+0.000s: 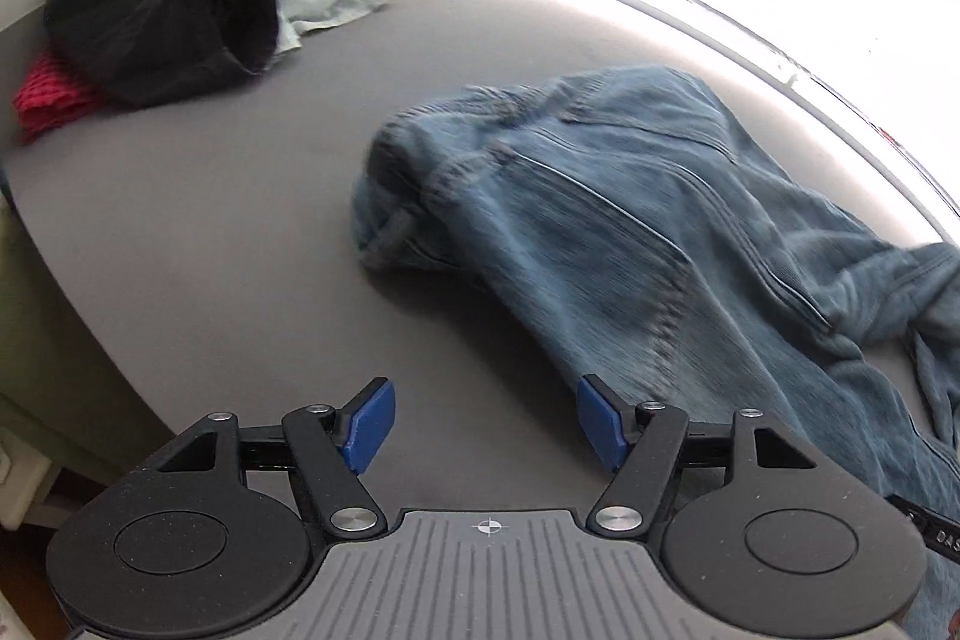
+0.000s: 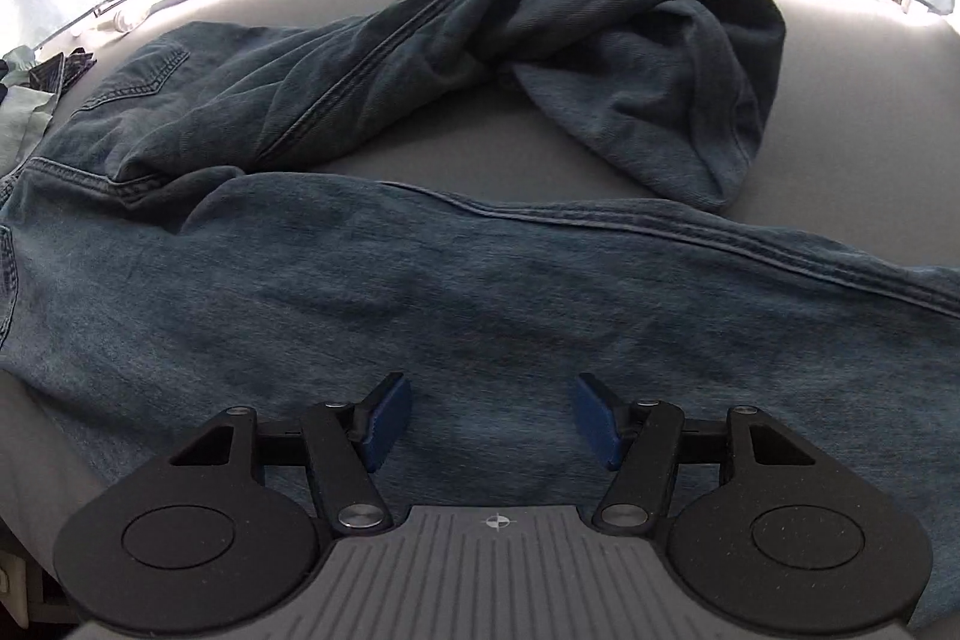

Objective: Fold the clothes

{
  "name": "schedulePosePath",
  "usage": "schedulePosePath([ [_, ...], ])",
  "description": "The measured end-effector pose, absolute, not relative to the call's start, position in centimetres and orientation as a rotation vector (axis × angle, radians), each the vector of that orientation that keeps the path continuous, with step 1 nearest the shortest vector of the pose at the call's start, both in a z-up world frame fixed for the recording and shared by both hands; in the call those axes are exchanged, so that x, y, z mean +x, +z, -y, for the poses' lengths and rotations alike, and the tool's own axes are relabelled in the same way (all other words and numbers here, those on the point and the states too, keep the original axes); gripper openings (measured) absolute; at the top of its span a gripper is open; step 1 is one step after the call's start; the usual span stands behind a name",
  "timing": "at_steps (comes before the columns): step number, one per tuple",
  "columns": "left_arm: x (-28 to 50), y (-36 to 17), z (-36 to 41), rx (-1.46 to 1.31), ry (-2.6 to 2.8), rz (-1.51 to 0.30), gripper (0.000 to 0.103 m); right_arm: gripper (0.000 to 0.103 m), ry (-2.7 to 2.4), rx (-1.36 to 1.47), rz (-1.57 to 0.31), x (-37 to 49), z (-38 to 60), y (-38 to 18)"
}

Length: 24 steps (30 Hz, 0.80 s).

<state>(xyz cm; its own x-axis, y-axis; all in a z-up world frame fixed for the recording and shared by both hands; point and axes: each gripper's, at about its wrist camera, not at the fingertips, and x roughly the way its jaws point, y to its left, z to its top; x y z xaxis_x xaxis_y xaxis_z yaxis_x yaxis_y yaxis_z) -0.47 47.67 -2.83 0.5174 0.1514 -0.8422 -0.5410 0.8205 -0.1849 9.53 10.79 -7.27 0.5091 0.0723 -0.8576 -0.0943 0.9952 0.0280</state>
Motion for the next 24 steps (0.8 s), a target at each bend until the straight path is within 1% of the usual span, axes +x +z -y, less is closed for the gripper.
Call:
schedulePosePath([
  [2, -0.5, -3.4, -50.6, -0.502, 0.451, -0.939, 0.084, 0.065, 0.132, -0.059, -0.99, 9.4, -13.6, -6.0],
  [4, -0.1, -3.8, -53.1, -0.518, 0.438, -0.943, 0.084, 0.067, 0.212, -0.098, -0.951, 9.2, -16.9, -4.8],
  [6, 0.3, -3.7, -55.2, -0.49, 0.417, -0.939, 0.084, 0.073, 0.316, -0.127, -0.906, 8.9, -20.7, -3.6],
  [9, 0.8, -3.1, -58.2, -0.46, 0.411, -0.909, 0.084, 0.073, 0.467, -0.153, -0.853, 8.5, -26.7, -3.0],
  [13, 1.1, -3.0, -61.7, -0.523, 0.405, -0.899, 0.084, 0.073, 0.639, -0.233, -0.835, 7.8, -34.8, -3.2],
  [17, 1.3, -3.7, -62.5, -0.51, 0.369, -0.93, 0.084, 0.073, 0.748, -0.343, -0.828, 7.2, -40.8, -3.6],
  [18, 1.5, -4.0, -62.6, -0.501, 0.358, -0.941, 0.084, 0.071, 0.752, -0.366, -0.82, 7.1, -41.6, -3.7],
  [19, 1.7, -4.3, -62.7, -0.496, 0.348, -0.952, 0.085, 0.069, 0.755, -0.384, -0.814, 7.2, -42.3, -3.9],
  [20, 2.1, -4.5, -62.9, -0.502, 0.344, -0.963, 0.085, 0.051, 0.749, -0.382, -0.826, 7.6, -42.6, -4.3],
  [21, 2.5, -4.8, -63.1, -0.509, 0.34, -0.975, 0.085, 0.015, 0.744, -0.379, -0.837, 8.0, -42.8, -4.6],
  [22, 2.9, -5.0, -63.2, -0.513, 0.334, -0.984, 0.085, 0.009, 0.737, -0.372, -0.848, 8.4, -42.9, -4.8],
  [24, 3.4, -4.9, -63.0, -0.506, 0.315, -0.988, 0.085, 0.008, 0.711, -0.309, -0.852, 9.2, -42.0, -4.3],
])
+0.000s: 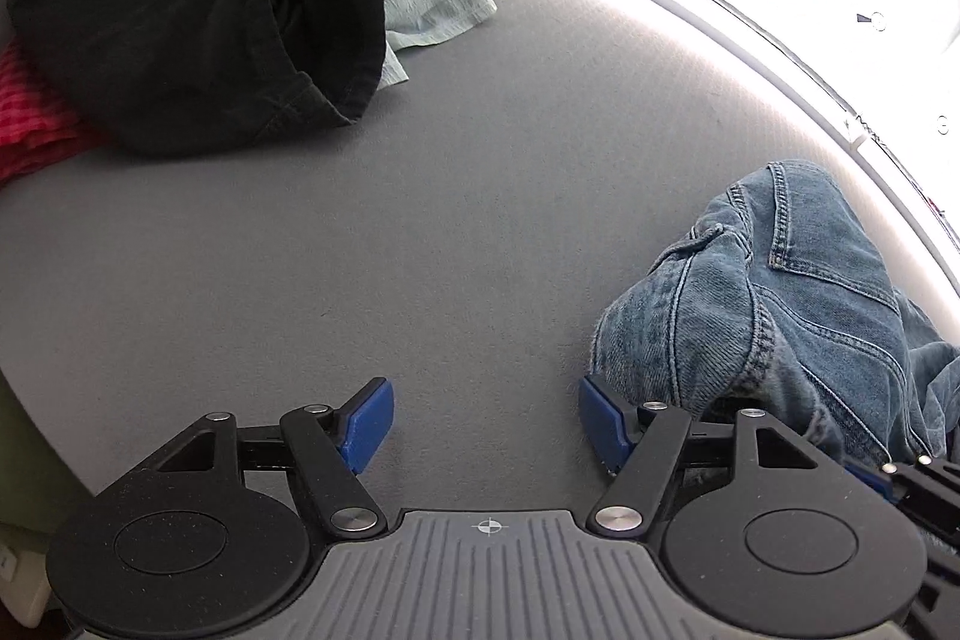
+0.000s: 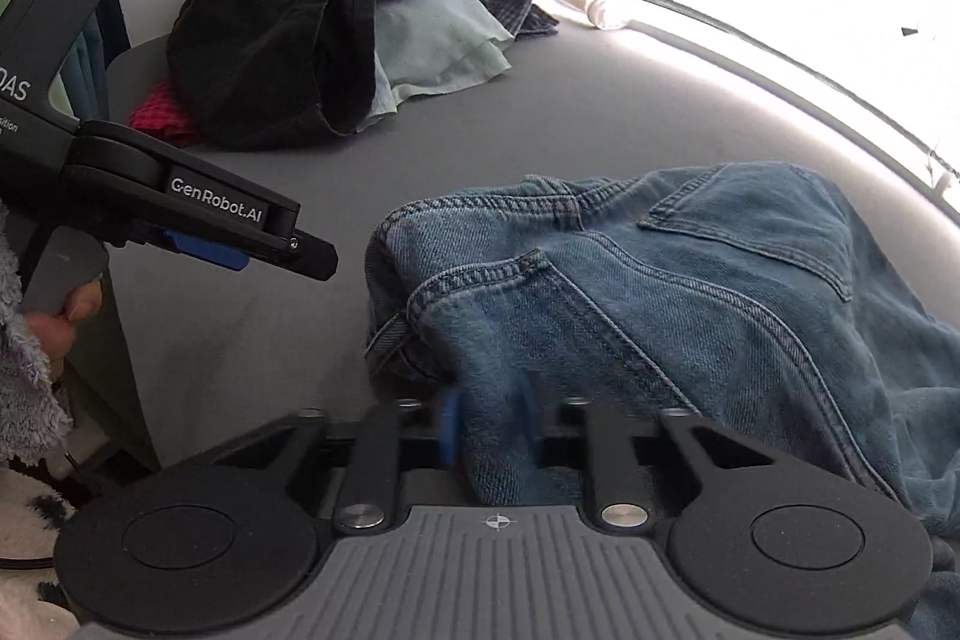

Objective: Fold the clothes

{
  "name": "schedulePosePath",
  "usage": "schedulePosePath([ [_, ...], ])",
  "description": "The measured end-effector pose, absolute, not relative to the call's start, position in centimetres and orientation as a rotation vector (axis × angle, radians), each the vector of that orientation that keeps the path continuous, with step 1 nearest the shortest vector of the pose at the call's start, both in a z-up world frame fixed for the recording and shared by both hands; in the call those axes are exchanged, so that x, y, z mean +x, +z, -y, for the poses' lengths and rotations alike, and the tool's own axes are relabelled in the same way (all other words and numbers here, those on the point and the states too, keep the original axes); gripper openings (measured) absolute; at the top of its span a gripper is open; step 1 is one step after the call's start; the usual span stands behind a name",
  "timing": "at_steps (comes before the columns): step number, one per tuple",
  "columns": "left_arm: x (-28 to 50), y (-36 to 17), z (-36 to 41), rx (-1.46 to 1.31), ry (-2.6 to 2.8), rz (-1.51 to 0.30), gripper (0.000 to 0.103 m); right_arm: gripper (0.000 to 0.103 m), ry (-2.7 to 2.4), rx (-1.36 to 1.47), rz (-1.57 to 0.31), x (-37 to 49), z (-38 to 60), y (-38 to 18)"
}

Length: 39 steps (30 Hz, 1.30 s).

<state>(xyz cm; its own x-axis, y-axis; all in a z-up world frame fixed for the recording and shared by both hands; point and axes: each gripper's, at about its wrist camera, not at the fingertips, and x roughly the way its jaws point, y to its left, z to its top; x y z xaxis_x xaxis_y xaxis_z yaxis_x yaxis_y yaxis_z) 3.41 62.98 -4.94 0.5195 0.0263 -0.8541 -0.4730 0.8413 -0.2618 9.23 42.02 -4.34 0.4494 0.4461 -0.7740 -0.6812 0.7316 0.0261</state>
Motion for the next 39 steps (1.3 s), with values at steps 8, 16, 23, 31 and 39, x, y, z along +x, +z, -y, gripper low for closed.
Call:
schedulePosePath([
  [8, 6.4, -3.3, -60.9, -0.496, 0.061, -0.975, 0.086, 0.008, 0.474, -0.166, -0.779, 13.9, -35.7, -0.1],
  [16, 8.7, 1.1, -53.9, -0.38, -0.404, -0.863, 0.103, 0.01, 0.23, 0.114, -0.876, 17.9, -29.8, -2.4],
  [23, 10.2, 0.3, -49.2, -0.283, -0.454, -0.896, 0.077, 0.011, 0.242, 0.176, -0.9, 17.3, -29.3, -3.6],
  [31, 9.6, 1.1, -52.7, -0.388, -0.451, -0.846, 0.012, 0.011, 0.27, 0.251, -0.918, 16.0, -28.3, -3.5],
  [39, 7.3, 4.8, -58.1, -0.206, -0.499, -0.813, 0.012, 0.009, 0.49, 0.234, -0.892, 13.7, -29.9, -1.0],
])
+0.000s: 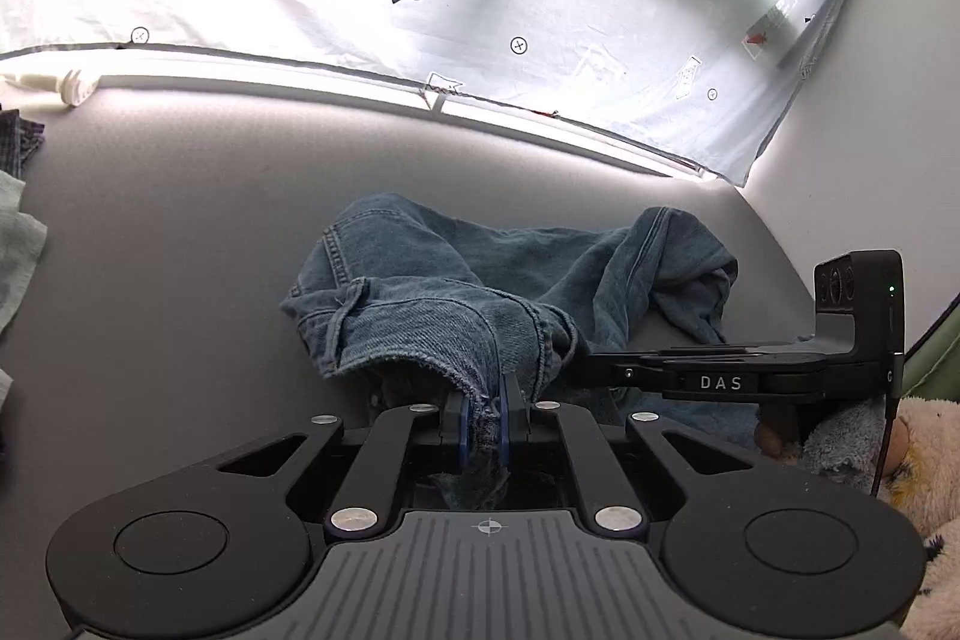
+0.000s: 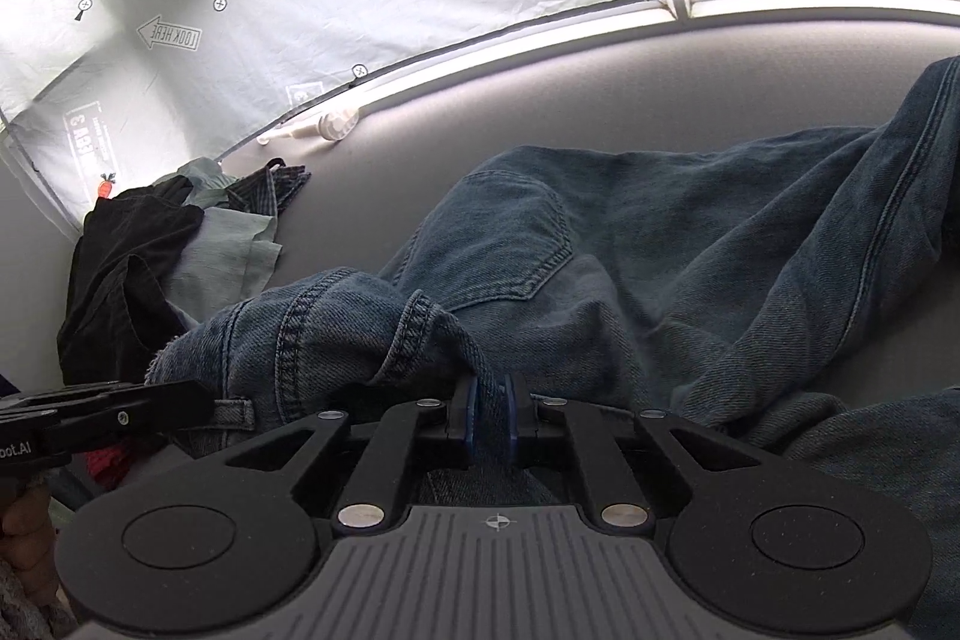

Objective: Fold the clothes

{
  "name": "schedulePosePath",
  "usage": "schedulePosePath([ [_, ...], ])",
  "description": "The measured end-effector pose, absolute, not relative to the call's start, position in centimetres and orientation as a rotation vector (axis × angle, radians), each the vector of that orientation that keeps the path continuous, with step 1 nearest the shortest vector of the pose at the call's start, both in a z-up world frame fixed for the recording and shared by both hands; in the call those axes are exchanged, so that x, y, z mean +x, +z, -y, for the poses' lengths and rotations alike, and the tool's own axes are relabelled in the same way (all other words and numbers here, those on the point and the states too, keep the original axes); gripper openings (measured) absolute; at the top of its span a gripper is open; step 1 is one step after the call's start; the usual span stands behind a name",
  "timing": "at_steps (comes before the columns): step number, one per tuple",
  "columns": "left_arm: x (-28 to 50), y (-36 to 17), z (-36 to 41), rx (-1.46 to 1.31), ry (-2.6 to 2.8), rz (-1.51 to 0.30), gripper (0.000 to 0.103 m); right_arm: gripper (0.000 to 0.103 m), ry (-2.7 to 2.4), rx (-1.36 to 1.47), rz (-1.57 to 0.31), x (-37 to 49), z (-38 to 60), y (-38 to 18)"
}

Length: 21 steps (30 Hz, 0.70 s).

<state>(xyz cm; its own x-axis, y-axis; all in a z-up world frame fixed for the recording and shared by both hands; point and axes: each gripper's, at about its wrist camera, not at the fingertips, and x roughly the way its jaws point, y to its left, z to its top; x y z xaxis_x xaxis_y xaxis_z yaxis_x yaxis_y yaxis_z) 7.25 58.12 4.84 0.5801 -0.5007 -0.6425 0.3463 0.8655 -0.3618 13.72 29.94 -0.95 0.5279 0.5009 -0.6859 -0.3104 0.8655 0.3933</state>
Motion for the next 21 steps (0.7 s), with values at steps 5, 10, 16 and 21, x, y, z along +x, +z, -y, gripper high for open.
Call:
schedulePosePath([
  [5, 5.3, 4.2, -60.9, -0.103, -0.494, -0.898, 0.013, 0.009, 0.668, 0.188, -0.919, 11.9, -32.4, 0.1],
  [10, 3.5, -2.1, -61.8, -0.041, -0.439, -1.077, 0.013, 0.012, 0.713, 0.155, -1.079, 11.7, -34.5, -2.8],
  [16, 3.0, -4.9, -62.8, -0.153, -0.329, -1.132, 0.021, 0.041, 0.654, 0.182, -1.134, 11.6, -33.6, -3.4],
  [21, 2.8, -2.2, -63.5, -0.188, -0.263, -1.054, 0.029, 0.054, 0.491, 0.22, -1.075, 12.0, -29.7, -2.3],
])
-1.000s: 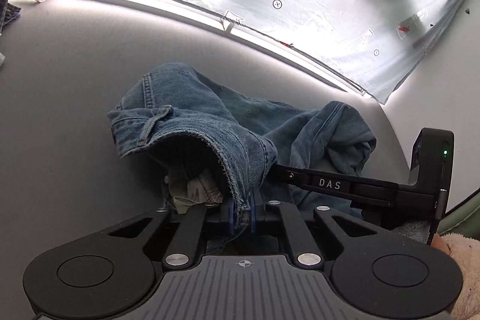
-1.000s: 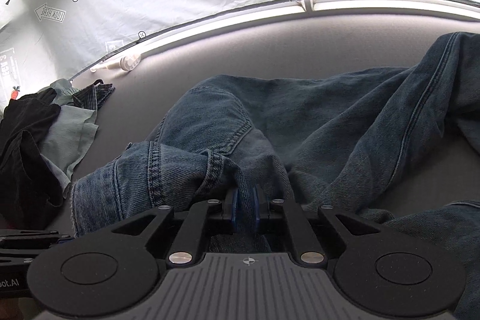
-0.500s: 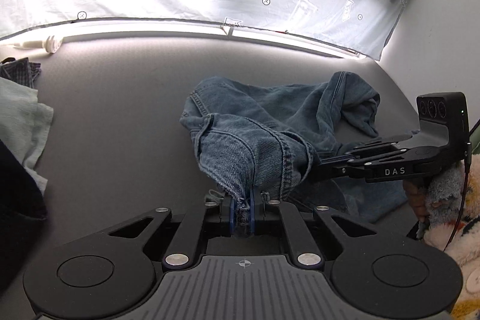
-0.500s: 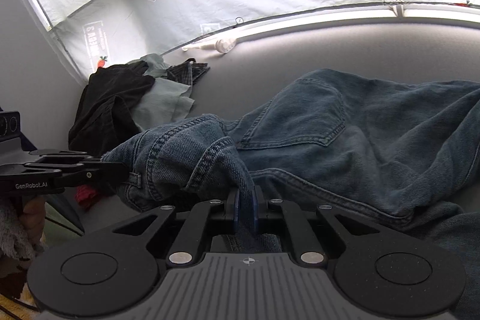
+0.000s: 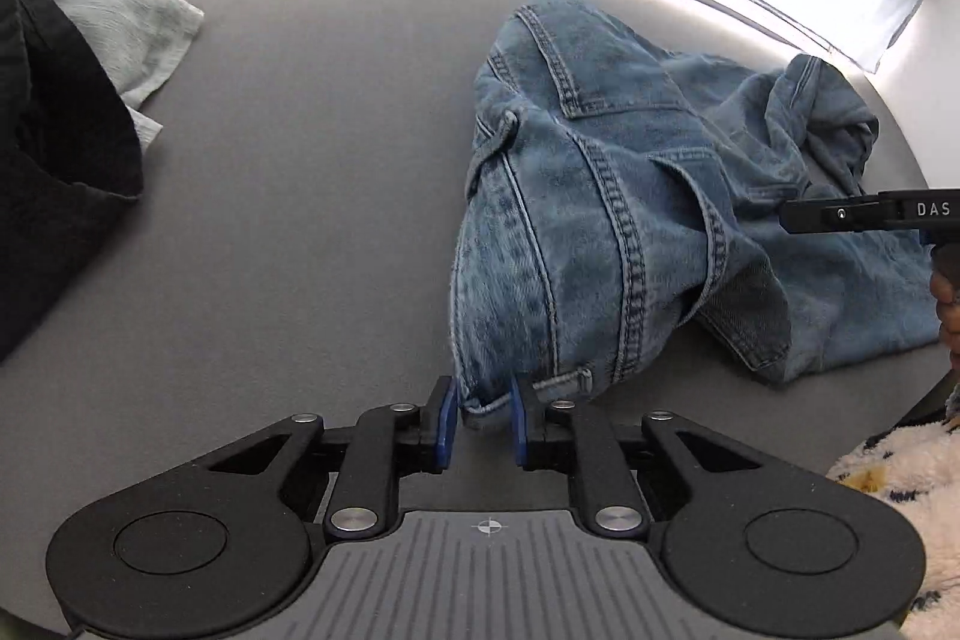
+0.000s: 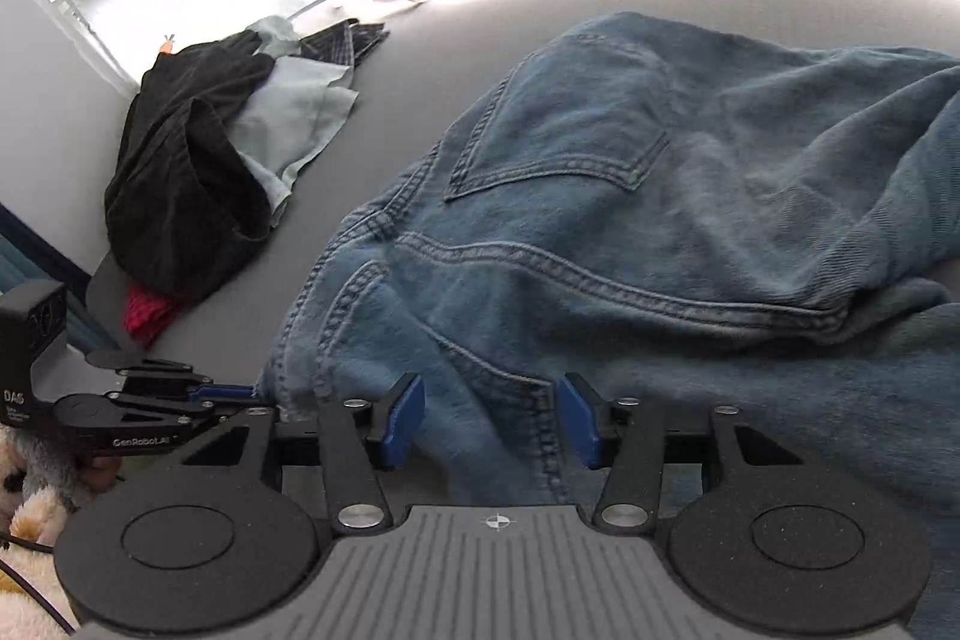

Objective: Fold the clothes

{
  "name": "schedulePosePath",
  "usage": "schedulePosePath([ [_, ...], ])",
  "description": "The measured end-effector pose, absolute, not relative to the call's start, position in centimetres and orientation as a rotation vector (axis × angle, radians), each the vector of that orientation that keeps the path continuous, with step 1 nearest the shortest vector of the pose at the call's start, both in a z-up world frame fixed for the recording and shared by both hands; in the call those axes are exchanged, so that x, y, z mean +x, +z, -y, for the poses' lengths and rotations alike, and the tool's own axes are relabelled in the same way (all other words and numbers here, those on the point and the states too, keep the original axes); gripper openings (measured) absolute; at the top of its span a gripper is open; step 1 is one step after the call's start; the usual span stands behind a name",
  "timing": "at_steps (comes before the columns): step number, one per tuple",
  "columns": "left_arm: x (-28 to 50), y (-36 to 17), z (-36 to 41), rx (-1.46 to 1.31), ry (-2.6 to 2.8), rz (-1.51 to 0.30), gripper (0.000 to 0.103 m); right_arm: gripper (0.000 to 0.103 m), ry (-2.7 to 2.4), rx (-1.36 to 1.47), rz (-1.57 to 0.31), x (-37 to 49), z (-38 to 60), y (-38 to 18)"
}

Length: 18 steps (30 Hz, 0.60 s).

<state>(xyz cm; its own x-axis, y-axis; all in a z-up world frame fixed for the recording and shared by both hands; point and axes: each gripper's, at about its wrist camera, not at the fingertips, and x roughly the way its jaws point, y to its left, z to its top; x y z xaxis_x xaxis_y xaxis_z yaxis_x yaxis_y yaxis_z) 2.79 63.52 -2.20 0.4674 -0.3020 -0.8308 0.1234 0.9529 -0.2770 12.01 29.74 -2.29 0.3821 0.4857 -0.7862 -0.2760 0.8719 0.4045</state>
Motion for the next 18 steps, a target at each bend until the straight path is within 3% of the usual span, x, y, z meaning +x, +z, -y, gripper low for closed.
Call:
schedulePosePath([
  [4, 3.1, 0.9, -64.1, -0.276, -0.216, -0.937, 0.042, 0.055, 0.29, 0.274, -1.035, 12.8, -24.7, -1.7],
  [8, 5.2, 2.8, -61.4, -0.288, -0.255, -0.837, 0.046, 0.057, 0.113, 0.316, -0.992, 12.9, -18.9, -1.1],
  [14, 10.4, 2.4, -51.8, -0.237, -0.385, -0.828, 0.049, 0.057, -0.132, 0.344, -0.951, 13.0, -11.2, -0.7],
  [18, 12.8, 1.7, -45.0, -0.248, -0.484, -0.854, 0.058, 0.061, -0.193, 0.389, -0.935, 13.0, -5.9, -1.1],
])
